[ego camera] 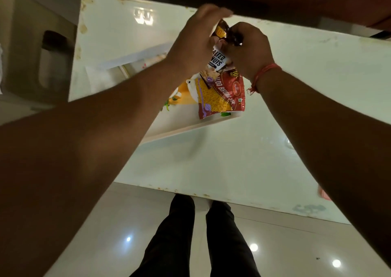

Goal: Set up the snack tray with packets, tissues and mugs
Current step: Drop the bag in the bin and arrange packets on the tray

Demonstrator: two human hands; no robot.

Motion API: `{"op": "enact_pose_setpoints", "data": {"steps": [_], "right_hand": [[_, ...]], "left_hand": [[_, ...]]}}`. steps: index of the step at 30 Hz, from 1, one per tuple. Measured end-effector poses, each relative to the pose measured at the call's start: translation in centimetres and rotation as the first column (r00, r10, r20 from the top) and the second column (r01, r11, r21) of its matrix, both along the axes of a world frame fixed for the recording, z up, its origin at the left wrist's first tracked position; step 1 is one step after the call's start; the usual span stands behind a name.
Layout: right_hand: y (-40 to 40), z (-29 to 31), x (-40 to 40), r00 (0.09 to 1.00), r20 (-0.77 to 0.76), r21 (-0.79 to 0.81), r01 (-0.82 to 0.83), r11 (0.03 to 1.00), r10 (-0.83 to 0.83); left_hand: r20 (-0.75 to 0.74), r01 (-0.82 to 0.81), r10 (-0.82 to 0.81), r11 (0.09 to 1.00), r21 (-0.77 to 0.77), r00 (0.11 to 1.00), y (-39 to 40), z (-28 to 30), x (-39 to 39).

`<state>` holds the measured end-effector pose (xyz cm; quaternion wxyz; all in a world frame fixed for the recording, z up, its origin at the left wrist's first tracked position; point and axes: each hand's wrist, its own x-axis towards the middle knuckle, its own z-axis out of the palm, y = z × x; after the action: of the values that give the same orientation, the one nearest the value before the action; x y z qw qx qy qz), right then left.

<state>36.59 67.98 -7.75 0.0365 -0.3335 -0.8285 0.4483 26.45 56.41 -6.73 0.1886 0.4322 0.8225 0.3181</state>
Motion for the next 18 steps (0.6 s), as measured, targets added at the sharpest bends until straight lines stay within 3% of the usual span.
{"op": "enact_pose_setpoints", "data": {"steps": [2, 4, 6, 8, 12, 18], "right_hand": [[0.1, -0.7, -0.2, 0.995, 0.034, -0.064, 0.095, 0.993, -0.093], [0.1, -1.1, -0.1, 0.983, 0.038, -0.186, 0.186, 0.965, -0.182], [0.0, -1.4, -0.2, 0.972, 0.041, -0.195, 0.234, 0.952, -0.231], [0.0, -1.9, -0.2, 0.97, 0.058, -0.131, 0.24, 0.962, -0.234], [0.0, -2.2, -0.3, 0.978, 0.081, -0.024, 0.195, 0.98, -0.193], [0.1, -1.9, -0.9, 0.983, 0.127, 0.053, 0.127, 0.991, -0.133]], "left_hand": [[0.114, -0.281, 0.28, 0.96, -0.008, 0.953, -0.6, -1.3, 0.7], [0.252, -0.525, 0.541, 0.841, -0.134, 0.802, -1.2, -2.5, 1.2], [0.392, -0.627, 0.697, 0.714, -0.31, 0.6, -1.7, -3.2, 1.7], [0.48, -0.606, 0.722, 0.686, -0.403, 0.498, -2.0, -3.2, 2.4], [0.586, -0.548, 0.65, 0.747, -0.377, 0.483, -1.3, -2.4, 3.4], [0.567, -0.525, 0.628, 0.771, -0.36, 0.533, -1.1, -2.4, 3.8]]}}
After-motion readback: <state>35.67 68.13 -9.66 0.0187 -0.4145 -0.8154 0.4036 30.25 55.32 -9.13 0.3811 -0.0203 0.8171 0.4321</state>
